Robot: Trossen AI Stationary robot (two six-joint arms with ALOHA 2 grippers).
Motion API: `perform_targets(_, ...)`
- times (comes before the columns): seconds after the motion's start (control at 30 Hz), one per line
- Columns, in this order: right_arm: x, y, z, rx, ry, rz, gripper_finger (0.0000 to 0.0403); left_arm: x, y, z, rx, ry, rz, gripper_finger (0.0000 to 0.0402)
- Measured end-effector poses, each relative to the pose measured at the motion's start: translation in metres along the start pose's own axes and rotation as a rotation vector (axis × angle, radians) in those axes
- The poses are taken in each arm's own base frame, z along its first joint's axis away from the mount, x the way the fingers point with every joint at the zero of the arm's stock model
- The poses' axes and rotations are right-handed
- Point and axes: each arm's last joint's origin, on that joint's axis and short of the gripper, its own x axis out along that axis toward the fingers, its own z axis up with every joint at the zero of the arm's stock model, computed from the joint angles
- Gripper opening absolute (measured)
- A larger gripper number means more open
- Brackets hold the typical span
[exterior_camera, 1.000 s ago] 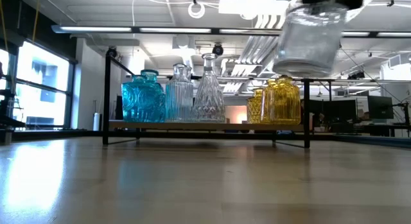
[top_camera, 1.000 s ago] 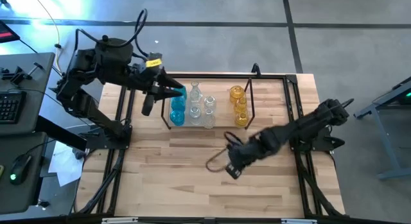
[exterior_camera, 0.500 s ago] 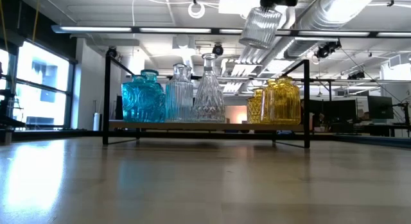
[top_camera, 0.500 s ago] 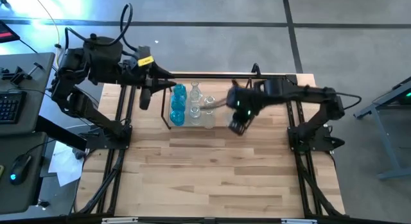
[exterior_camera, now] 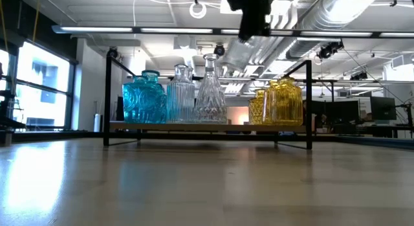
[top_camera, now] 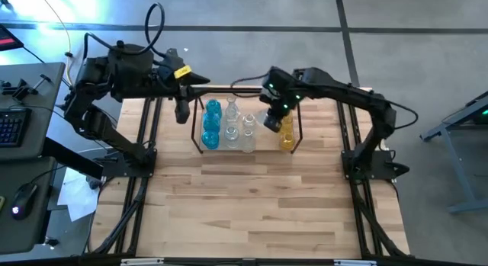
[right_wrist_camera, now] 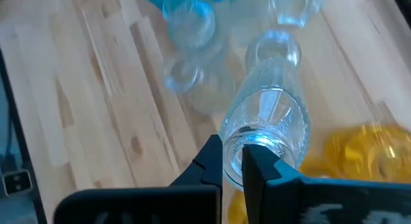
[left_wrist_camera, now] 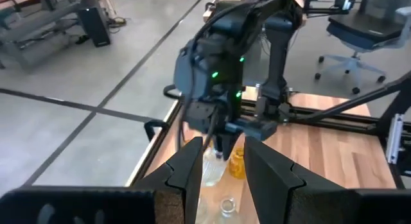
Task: Sort vases onto shelf
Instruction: Put the transparent vase on the shelf aligned with the other transparent vases
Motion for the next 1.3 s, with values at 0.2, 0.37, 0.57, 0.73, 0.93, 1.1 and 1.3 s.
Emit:
perform_targets(0.2, 0.014, -0.033, 0.024, 0.007, 0.032, -0.049, 0.0, 0.002, 0.007, 0.0, 0.054, 0.002, 0.035, 0.0101)
perform_targets(0.37, -0.001, -0.053, 0.044, -0.023, -0.005, -0.088, 0.0, 0.003, 0.013, 0.0, 0.073, 0.006, 0.05, 0.0101)
perform_targets(0.57, 0.007, -0.077, 0.056, -0.061, 0.044, -0.034, 0.0, 0.008, 0.021, 0.002, 0.052, -0.003, 0.088, 0.0101)
perform_targets(0.73, 0.022, -0.097, 0.058, -0.102, 0.101, -0.039, 0.0, 0.014, 0.027, 0.004, 0.022, -0.008, 0.12, 0.0101)
perform_targets(0.93, 0.03, -0.123, 0.059, -0.101, 0.095, -0.044, 0.0, 0.025, 0.028, 0.007, -0.016, -0.029, 0.132, 0.0101)
perform_targets(1.1, 0.04, -0.136, 0.059, -0.071, 0.113, -0.017, 0.0, 0.029, 0.027, 0.007, -0.017, -0.02, 0.132, 0.0101)
perform_targets(1.3, 0.064, -0.139, 0.059, -0.066, 0.17, 0.034, 0.0, 0.034, 0.027, 0.006, -0.02, -0.01, 0.131, 0.0101)
